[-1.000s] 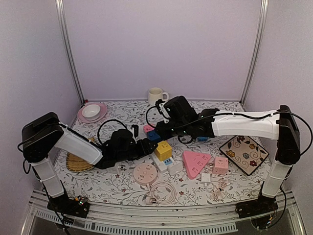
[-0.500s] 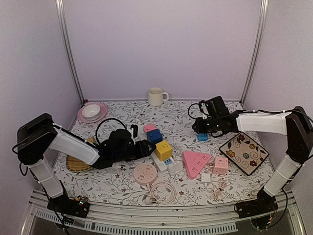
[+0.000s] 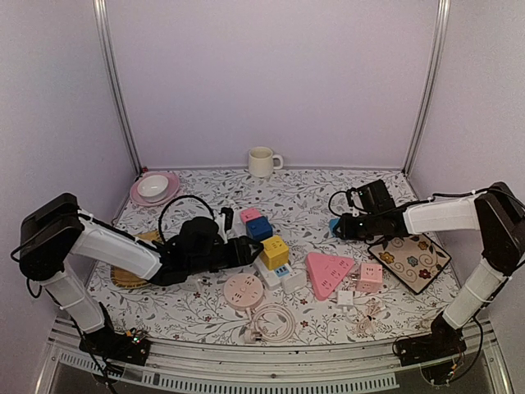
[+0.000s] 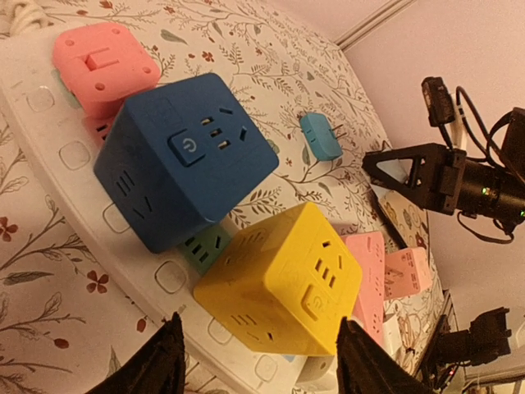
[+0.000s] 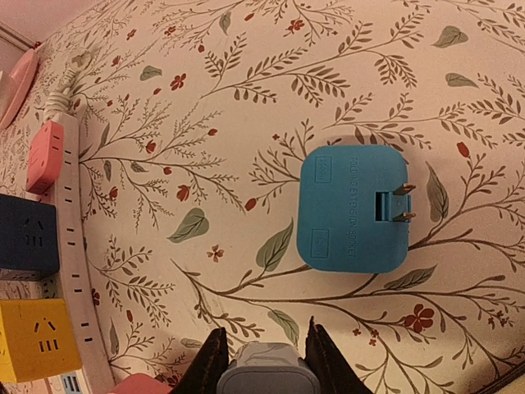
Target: Pull the plug off the socket
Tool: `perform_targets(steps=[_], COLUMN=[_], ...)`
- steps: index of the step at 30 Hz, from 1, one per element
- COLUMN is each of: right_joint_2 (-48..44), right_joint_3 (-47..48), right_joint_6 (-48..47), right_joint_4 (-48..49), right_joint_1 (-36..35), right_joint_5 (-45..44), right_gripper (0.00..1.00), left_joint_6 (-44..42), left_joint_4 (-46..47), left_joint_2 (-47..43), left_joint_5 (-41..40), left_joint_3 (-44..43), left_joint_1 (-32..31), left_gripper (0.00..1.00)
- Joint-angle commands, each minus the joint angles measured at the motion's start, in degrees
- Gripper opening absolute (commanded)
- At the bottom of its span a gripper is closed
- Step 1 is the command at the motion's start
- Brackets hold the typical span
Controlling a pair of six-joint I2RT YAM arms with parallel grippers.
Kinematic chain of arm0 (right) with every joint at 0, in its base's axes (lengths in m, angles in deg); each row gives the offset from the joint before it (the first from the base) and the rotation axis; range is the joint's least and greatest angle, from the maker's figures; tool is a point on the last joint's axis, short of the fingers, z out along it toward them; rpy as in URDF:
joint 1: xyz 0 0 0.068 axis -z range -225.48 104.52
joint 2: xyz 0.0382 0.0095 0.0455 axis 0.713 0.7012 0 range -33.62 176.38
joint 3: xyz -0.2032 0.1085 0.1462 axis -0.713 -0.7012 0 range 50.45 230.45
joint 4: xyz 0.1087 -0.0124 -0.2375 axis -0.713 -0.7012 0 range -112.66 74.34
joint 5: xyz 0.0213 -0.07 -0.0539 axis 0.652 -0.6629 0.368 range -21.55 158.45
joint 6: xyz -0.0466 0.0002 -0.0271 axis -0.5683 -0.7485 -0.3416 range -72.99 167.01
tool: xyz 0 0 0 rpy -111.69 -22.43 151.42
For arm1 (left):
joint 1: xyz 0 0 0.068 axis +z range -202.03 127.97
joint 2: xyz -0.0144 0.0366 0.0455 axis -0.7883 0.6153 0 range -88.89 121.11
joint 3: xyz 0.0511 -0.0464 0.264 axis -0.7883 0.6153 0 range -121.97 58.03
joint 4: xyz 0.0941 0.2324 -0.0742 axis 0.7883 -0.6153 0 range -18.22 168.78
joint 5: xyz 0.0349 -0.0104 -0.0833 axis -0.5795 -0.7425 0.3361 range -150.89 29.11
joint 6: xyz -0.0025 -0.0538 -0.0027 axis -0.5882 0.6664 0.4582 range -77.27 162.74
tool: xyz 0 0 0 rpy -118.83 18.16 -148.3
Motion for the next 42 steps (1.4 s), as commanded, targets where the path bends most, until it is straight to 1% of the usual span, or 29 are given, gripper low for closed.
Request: perform_targets(steps=[1, 8, 13, 16, 22, 28, 33, 36, 42], right_joint_2=[1.3, 0.9, -0.8, -2.4, -5.7, -5.8, -3.4, -0.8, 6.5], right_joint_3=[-0.8, -1.1, -0.6, -0.2, 0.5, 3.1, 6.6, 9.0, 15.5], right_joint_6=[1.2, 1.2, 1.0, 0.4, -0.3, -1.5, -3.3, -4.3, -6.3], right_joint_4=[4.3, 4.1, 2.0, 0.3, -1.9, -3.9, -4.9, -5.3, -8.5], right_joint_1=[0.7, 1.8, 1.8, 1.8, -0.7, -9.3, -17.7, -21.5, -26.6], right_joint_5=[2.2, 2.6, 1.2, 0.7, -1.0, -6.3, -11.1, -12.7, -15.6], right_gripper=[0.34, 0.52, 0.62, 0.73, 0.89, 0.95, 1.00, 0.99, 0.99], left_joint_6=[-1.0, -0.9, -0.7, -0.6, -0.6, -1.5, -1.7, -1.7, -1.7], left_joint_4=[-0.5, -0.6, -0.5, -0.4, -0.1, -2.9, -4.2, -4.7, -5.1], left_joint_2=[-1.2, -1.5, -1.5, -1.6, -1.5, -2.8, -4.5, -5.0, -5.7], left_joint_5=[-1.4, -2.3, -2.7, -2.7, -3.1, -4.7, -4.6, -4.0, -3.7], left_joint_3=[0.5, 1.0, 1.2, 1.3, 1.3, 0.6, 1.0, 0.8, 1.3], left_joint_1=[-1.2, -1.2, -1.2, -1.2, -1.3, -0.7, 1.0, 2.1, 3.0], left_gripper=[0.63, 0.63, 0.63, 0.63, 0.63, 0.63, 0.64, 0.64, 0.64])
